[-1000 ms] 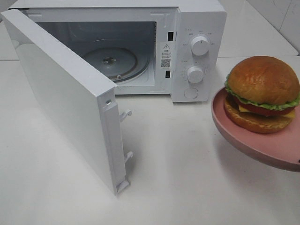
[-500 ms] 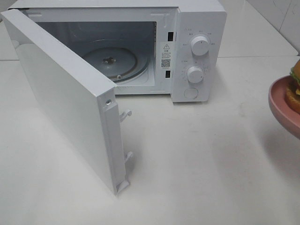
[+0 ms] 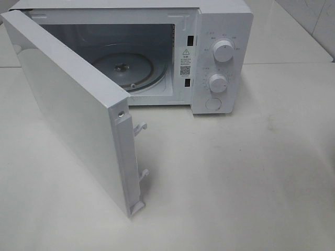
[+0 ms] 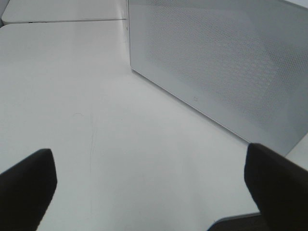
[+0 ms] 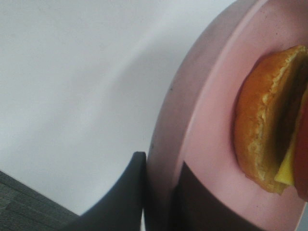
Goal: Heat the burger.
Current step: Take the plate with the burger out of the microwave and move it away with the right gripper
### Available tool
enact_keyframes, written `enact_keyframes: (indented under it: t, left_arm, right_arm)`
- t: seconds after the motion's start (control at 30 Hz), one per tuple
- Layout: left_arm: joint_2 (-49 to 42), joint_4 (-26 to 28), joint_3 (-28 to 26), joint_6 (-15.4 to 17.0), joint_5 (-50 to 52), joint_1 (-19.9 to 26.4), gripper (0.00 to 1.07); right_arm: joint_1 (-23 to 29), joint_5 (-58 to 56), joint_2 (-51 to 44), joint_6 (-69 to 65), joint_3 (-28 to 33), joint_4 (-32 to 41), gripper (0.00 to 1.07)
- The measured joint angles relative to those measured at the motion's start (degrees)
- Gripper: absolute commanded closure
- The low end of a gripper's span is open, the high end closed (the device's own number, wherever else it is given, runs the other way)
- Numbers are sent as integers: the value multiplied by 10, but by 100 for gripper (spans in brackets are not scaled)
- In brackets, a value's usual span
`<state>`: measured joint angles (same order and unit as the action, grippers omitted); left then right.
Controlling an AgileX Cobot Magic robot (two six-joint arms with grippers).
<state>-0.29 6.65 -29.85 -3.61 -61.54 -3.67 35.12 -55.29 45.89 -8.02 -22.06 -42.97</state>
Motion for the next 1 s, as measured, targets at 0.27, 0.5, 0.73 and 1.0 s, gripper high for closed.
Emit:
enact_keyframes:
  t: [0.27,0.5,0.73,1.0]
  left_arm:
    - [0,0,0,0,0,0,9]
    - [0,0,0,0,0,0,9]
    - [0,0,0,0,0,0,9]
    - [0,0,0,0,0,0,9]
  right_arm:
    - [0,-7,74,-158,0,-10,107]
    - [0,-6,147,-254,-11,-17,107]
    - [0,6,283,-380,-40,-31,107]
    - [0,15,388,-461,-65,-44,105]
